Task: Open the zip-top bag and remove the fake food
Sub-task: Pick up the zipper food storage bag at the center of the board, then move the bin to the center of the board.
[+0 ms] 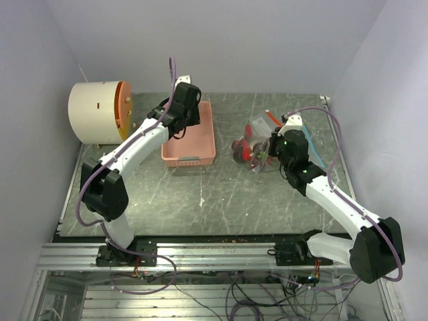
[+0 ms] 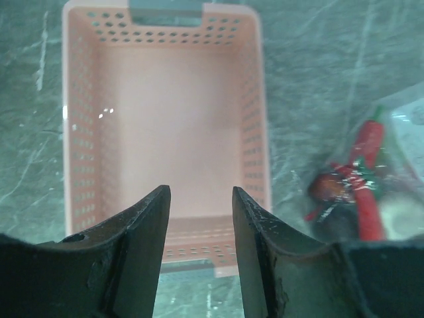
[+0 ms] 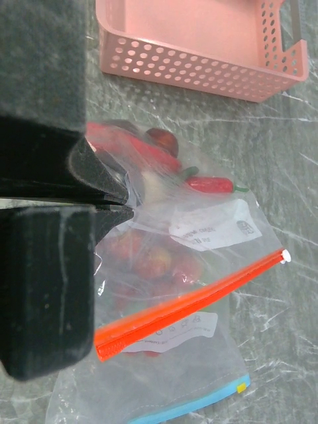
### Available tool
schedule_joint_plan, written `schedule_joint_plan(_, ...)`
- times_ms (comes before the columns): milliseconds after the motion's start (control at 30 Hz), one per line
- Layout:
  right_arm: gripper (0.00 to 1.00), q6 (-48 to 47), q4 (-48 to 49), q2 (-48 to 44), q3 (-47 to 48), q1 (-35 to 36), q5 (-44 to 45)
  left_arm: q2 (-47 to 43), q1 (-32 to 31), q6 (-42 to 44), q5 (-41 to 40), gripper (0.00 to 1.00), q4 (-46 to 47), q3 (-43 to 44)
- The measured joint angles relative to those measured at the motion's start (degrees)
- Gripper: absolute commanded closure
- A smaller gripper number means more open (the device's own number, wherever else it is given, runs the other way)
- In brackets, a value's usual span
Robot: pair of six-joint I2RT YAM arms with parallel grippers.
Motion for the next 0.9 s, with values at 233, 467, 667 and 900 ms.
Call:
schedule_joint_plan(233, 1.0, 0.02, -0.22, -0.92, 0.0, 0.0, -0.07, 1.31, -8.04, -2.12, -3.28, 0.28, -1.53, 3.61)
schedule_joint_plan(467, 1.0, 0.2, -0.39, -1.88, -0.63, 0.0, -0.55, 5.49, -13.84, -4.07, -3.78, 0.27, -1.14, 0.02)
schedule_joint_plan(667, 1.0, 0.24, -0.37, -1.99, -0.87, 0.0, -0.87, 11.02, -13.75, -4.94, -3.5, 0.42, -0.42, -0.04)
schedule_joint_plan(900, 1.0, 0.24, -0.55, -2.05, -1.03, 0.0, -0.85, 17.27, -13.77, -4.87, -3.08, 0.7, 0.35, 1.99)
